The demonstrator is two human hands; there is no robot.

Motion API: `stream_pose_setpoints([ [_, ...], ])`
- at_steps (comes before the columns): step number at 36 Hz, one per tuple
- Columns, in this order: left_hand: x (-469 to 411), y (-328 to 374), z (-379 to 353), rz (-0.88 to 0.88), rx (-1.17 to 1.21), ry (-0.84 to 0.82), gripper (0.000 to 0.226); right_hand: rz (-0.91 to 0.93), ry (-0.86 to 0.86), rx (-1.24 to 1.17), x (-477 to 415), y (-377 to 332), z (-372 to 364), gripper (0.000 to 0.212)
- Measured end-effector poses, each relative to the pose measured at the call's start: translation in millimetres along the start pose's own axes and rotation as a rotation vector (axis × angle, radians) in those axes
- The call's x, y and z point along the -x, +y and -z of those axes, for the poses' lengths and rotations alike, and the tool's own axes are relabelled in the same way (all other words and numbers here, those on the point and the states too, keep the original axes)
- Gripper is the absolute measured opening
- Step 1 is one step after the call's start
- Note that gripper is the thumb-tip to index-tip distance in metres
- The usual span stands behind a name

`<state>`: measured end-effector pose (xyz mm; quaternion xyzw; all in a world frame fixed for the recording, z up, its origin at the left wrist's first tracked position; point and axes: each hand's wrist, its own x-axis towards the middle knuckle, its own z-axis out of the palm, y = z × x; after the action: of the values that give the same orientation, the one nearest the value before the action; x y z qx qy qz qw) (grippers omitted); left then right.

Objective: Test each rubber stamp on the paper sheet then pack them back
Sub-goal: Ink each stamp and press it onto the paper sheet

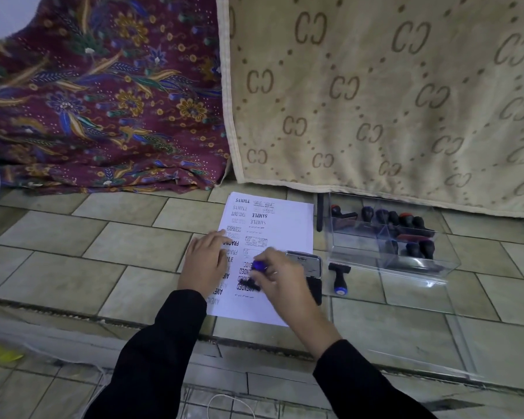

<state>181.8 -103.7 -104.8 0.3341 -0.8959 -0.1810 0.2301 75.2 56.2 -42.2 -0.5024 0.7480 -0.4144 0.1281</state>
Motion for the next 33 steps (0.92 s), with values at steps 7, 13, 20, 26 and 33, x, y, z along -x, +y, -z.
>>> stream_pose_setpoints([
  [7,0.0,0.8,0.4,0.009,0.001,-0.014,0.028,-0.026,0.252,-0.04,-5.5,15.1,56.2,0.017],
  [13,-0.3,0.2,-0.1,0.018,0.006,-0.006,0.029,-0.013,0.193,0.05,12.2,34.0,66.8,0.016],
  [20,-1.2,0.2,-1.5,0.012,0.001,-0.008,0.028,0.016,0.148,0.072,26.0,44.1,60.8,0.017],
  [26,-0.2,-0.7,-0.7,0.011,0.001,-0.011,0.028,0.027,0.103,0.11,27.9,45.8,56.4,0.016],
  [33,0.0,1.1,-0.3,0.021,0.004,-0.011,0.029,0.055,0.057,0.221,32.8,41.2,50.4,0.014],
])
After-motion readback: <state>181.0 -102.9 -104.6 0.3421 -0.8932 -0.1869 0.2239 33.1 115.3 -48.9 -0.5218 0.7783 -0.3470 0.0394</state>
